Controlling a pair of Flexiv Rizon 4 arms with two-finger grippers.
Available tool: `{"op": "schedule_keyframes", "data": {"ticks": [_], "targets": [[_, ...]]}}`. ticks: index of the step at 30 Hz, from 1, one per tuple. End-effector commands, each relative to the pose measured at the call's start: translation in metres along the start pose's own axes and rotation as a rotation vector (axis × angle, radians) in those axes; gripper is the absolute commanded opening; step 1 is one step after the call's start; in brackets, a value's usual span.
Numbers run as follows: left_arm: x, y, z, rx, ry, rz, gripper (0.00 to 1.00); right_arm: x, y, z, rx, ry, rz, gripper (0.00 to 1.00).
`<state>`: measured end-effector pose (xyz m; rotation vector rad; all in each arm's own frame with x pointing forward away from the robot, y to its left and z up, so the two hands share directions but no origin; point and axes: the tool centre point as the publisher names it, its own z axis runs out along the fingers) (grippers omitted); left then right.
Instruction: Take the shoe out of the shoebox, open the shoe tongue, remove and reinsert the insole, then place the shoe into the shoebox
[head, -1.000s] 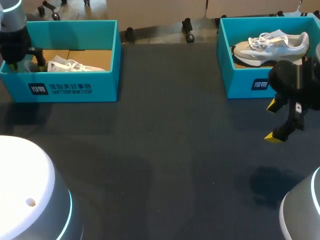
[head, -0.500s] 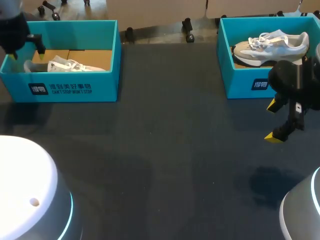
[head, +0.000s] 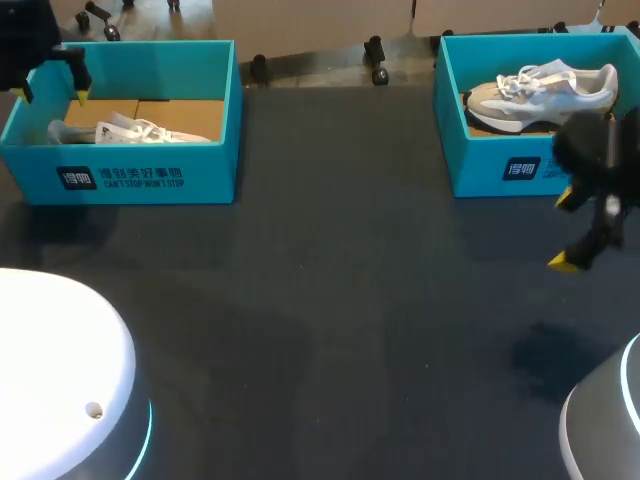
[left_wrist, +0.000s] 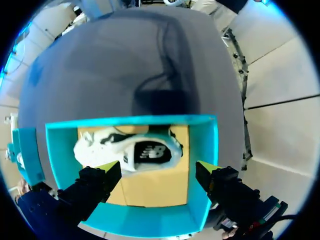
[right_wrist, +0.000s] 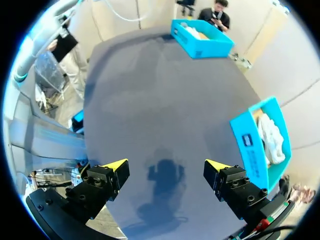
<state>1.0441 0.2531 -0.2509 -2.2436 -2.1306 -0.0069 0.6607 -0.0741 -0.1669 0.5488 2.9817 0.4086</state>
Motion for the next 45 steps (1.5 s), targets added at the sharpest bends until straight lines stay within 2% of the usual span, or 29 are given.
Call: {"op": "schedule_keyframes", "data": {"ticks": [1,7,14,22,23,26,29,31,33,34,36,45], "targets": [[-0.006,-0.036,-0.014,-0.001,-0.007,0.044,1.0,-0.044,-0.016,-0.019,0.038,0.007,0.017,1.0],[-0.005,-0.068,-0.027,0.023,-0.025,0.061,1.0,-0.081,-0.034,-0.026,0.097,-0.02,0.02,1.0],[-0.007,-0.1,-0.034,0.046,-0.041,0.027,1.0,-0.11,-0.049,-0.027,0.134,-0.059,0.039,1.0],[-0.023,-0.135,-0.032,0.084,-0.048,0.0,1.0,-0.149,-0.058,-0.03,0.122,-0.101,0.083,1.0],[-0.027,-0.144,-0.032,0.089,-0.052,-0.009,1.0,-0.159,-0.059,-0.03,0.112,-0.109,0.094,1.0],[-0.034,-0.157,-0.032,0.097,-0.053,-0.024,1.0,-0.173,-0.062,-0.031,0.091,-0.123,0.129,1.0],[-0.039,-0.163,-0.028,0.138,-0.06,-0.064,1.0,-0.185,-0.065,-0.029,0.065,-0.125,0.163,1.0],[-0.045,-0.171,-0.026,0.136,-0.036,-0.083,1.0,-0.194,-0.067,-0.028,0.053,-0.127,0.185,1.0],[-0.047,-0.172,-0.024,0.147,-0.046,-0.104,1.0,-0.209,-0.078,-0.03,0.039,-0.136,0.213,1.0],[-0.047,-0.172,-0.024,0.147,-0.046,-0.104,1.0,-0.212,-0.077,-0.03,0.03,-0.14,0.224,1.0],[-0.047,-0.172,-0.024,0.147,-0.046,-0.104,1.0,-0.224,-0.084,-0.032,-0.019,-0.145,0.231,1.0],[-0.047,-0.172,-0.024,0.147,-0.046,-0.104,1.0,-0.224,-0.084,-0.032,-0.019,-0.145,0.231,1.0]]}}
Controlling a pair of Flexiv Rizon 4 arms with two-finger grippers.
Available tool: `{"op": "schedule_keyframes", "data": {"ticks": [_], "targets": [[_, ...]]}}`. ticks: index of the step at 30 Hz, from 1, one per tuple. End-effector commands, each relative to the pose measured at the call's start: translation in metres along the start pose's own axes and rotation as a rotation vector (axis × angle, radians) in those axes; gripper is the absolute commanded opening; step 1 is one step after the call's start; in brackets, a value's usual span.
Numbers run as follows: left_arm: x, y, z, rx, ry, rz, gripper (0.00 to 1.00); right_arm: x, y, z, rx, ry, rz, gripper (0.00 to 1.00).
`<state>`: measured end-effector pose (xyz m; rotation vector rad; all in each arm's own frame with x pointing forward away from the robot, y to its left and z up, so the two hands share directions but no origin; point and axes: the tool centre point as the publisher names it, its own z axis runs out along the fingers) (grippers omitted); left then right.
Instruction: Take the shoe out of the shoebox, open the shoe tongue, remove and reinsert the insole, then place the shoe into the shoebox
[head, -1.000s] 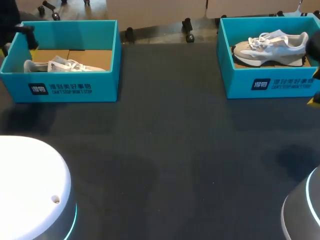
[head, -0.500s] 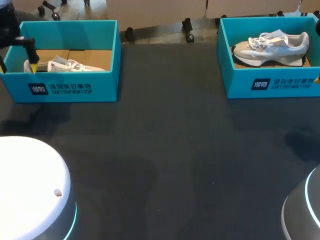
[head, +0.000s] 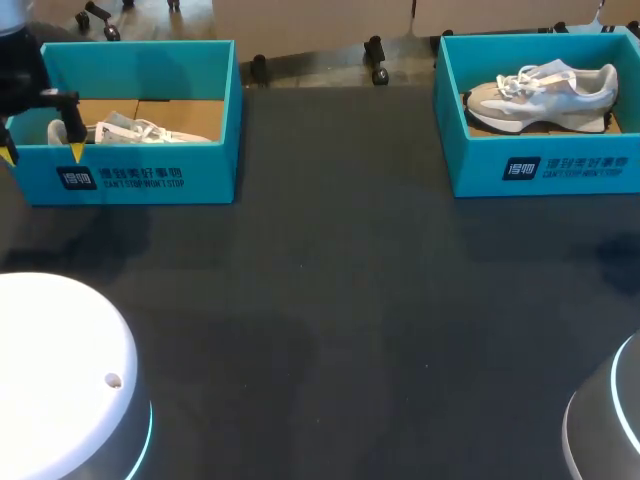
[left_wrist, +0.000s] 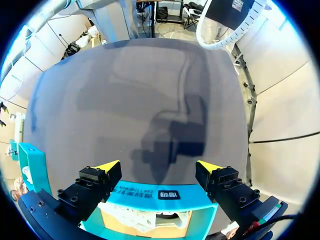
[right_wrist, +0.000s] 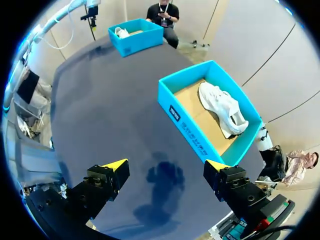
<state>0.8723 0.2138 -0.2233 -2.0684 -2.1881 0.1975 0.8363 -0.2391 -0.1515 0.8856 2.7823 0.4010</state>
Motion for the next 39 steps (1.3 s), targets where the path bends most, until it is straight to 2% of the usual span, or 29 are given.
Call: {"op": "schedule_keyframes", "data": {"ticks": [1,12,14,18,21,28,33,36,39], "targets": [[0.0,-0.002,0.0,-0.004,0.001,0.0,1.0,0.0,0.001,0.0,0.004,-0.002,-0.001,1.0],[0.0,-0.002,0.0,-0.004,0.001,0.0,1.0,0.0,0.001,0.0,0.004,-0.002,-0.001,1.0],[0.0,-0.002,0.0,-0.004,0.001,0.0,1.0,-0.002,-0.001,0.003,-0.001,-0.044,0.083,1.0],[0.0,-0.002,0.0,-0.004,0.001,0.0,1.0,-0.022,-0.004,0.018,0.05,-0.098,0.229,1.0],[0.0,-0.002,0.0,-0.004,0.001,0.0,1.0,-0.039,-0.008,0.025,0.043,-0.115,0.339,1.0],[0.0,-0.002,0.0,-0.004,0.001,0.0,1.0,-0.078,0.0,0.033,0.104,-0.132,0.515,1.0],[0.0,-0.002,0.0,-0.004,0.001,0.0,1.0,-0.107,0.01,0.04,0.108,-0.094,0.569,1.0],[0.0,-0.002,0.0,-0.004,0.001,0.0,1.0,-0.119,0.008,0.046,0.073,-0.06,0.593,1.0],[0.0,-0.002,0.0,-0.004,0.001,0.0,1.0,-0.126,0.013,0.05,0.077,-0.055,0.578,1.0]]}}
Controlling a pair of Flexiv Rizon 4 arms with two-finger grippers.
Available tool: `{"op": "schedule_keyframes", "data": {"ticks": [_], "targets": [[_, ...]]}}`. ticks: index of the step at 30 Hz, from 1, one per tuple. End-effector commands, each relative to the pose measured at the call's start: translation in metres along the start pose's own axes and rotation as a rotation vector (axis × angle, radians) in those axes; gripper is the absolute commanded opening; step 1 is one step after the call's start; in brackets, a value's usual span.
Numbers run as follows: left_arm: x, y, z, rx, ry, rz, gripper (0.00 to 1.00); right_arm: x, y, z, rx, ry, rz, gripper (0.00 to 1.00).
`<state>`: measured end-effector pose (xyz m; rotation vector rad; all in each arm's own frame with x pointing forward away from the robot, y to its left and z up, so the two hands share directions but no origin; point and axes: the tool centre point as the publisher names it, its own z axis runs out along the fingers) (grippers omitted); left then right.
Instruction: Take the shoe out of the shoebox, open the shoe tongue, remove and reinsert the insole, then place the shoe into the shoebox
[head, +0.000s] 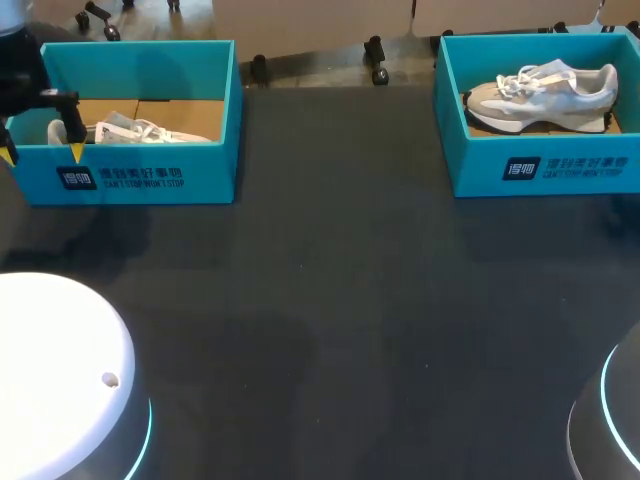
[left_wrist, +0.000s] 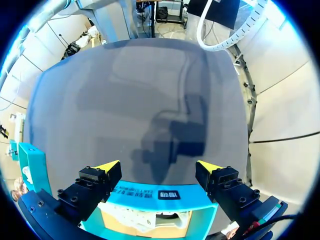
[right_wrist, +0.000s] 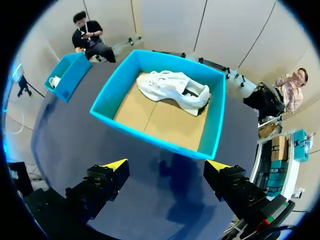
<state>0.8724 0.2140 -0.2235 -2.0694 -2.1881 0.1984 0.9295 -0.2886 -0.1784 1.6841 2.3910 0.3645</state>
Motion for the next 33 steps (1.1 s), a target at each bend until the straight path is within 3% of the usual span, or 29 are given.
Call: {"op": "schedule_keyframes", "data": {"ticks": [1,10,18,33], "targets": [[0.0,-0.002,0.0,-0.004,0.002,0.0,1.0,-0.015,0.023,0.013,0.047,0.048,-0.022,1.0],[0.0,-0.002,0.0,-0.004,0.002,0.0,1.0,-0.028,0.031,0.023,0.076,0.097,-0.019,1.0],[0.0,-0.002,0.0,-0.004,0.002,0.0,1.0,-0.043,0.035,0.039,0.092,0.04,0.102,1.0],[0.0,-0.002,0.0,-0.004,0.002,0.0,1.0,-0.064,0.086,0.074,0.104,-0.017,0.268,1.0]]}}
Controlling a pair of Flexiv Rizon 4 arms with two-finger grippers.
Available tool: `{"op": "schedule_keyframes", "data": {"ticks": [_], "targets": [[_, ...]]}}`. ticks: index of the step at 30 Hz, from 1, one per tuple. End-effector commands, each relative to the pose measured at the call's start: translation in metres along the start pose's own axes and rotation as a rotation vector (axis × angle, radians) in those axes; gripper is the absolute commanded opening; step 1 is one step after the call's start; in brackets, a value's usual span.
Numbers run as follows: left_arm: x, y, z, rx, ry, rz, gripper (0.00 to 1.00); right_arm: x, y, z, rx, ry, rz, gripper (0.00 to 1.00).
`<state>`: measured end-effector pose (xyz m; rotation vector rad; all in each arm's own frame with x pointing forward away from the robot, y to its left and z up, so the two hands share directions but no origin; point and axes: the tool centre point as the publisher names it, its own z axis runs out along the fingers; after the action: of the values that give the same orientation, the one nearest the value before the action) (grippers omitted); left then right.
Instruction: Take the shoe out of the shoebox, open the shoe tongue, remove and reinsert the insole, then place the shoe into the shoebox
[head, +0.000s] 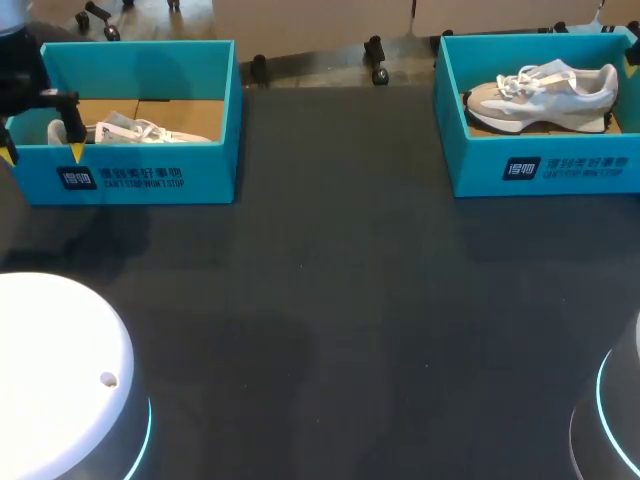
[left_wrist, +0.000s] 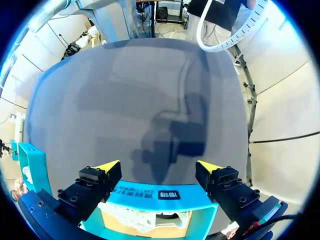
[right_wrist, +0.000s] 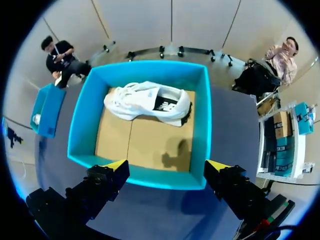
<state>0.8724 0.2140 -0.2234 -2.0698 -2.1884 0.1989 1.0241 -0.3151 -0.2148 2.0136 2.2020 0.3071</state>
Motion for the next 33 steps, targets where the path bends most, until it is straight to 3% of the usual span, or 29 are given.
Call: {"op": "schedule_keyframes", "data": {"ticks": [1,14,22,24,30,33], "targets": [[0.0,-0.002,0.0,-0.004,0.002,-0.001,1.0,-0.001,0.028,0.014,0.035,0.004,0.027,1.0],[0.0,-0.002,0.0,-0.004,0.002,-0.001,1.0,-0.025,0.079,0.043,0.093,-0.041,0.05,1.0],[0.0,-0.002,0.0,-0.004,0.002,-0.001,1.0,-0.037,0.084,0.065,0.153,-0.096,0.144,0.99],[0.0,-0.002,0.0,-0.004,0.002,-0.001,1.0,-0.037,0.084,0.07,0.156,-0.108,0.169,0.84],[0.0,-0.002,0.0,-0.004,0.002,-0.001,1.0,-0.036,0.09,0.084,0.167,-0.128,0.199,0.84],[0.0,-0.002,0.0,-0.004,0.002,-0.001,1.0,-0.037,0.095,0.092,0.17,-0.131,0.215,0.75]]}}
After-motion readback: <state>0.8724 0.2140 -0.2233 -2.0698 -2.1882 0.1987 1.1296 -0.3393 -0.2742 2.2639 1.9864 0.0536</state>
